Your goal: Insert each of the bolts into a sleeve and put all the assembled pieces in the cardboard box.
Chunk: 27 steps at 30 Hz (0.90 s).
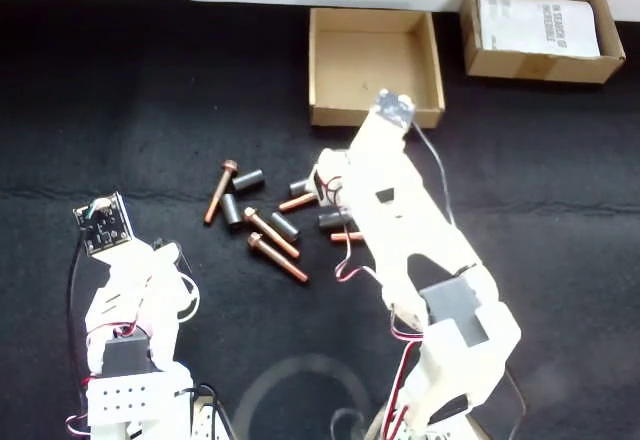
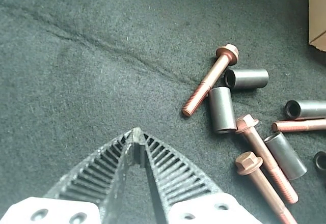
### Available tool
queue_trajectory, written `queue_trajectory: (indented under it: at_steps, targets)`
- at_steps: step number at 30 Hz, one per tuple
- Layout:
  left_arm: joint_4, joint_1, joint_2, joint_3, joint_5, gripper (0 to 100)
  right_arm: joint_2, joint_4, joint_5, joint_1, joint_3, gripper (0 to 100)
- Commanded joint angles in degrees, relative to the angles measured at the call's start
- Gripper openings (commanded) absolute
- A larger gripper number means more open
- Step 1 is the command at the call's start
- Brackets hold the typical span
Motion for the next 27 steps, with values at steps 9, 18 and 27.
queue_trajectory:
  at_steps: [9,18,27]
  targets:
    - [-0.97,-0.57,-0.22,1.45,0.35,1,0.13,2.42,-0.62,-3.91,0.66,26.8]
    - [-0.97,-0.66,-0.13,1.45,0.35,1,6.37,-3.91,-0.44,-3.21,0.57,0.9]
    - [-0.97,-0.66,-0.13,1.45,0.35,1,10.42,-3.56,0.00,-3.21,0.57,2.9]
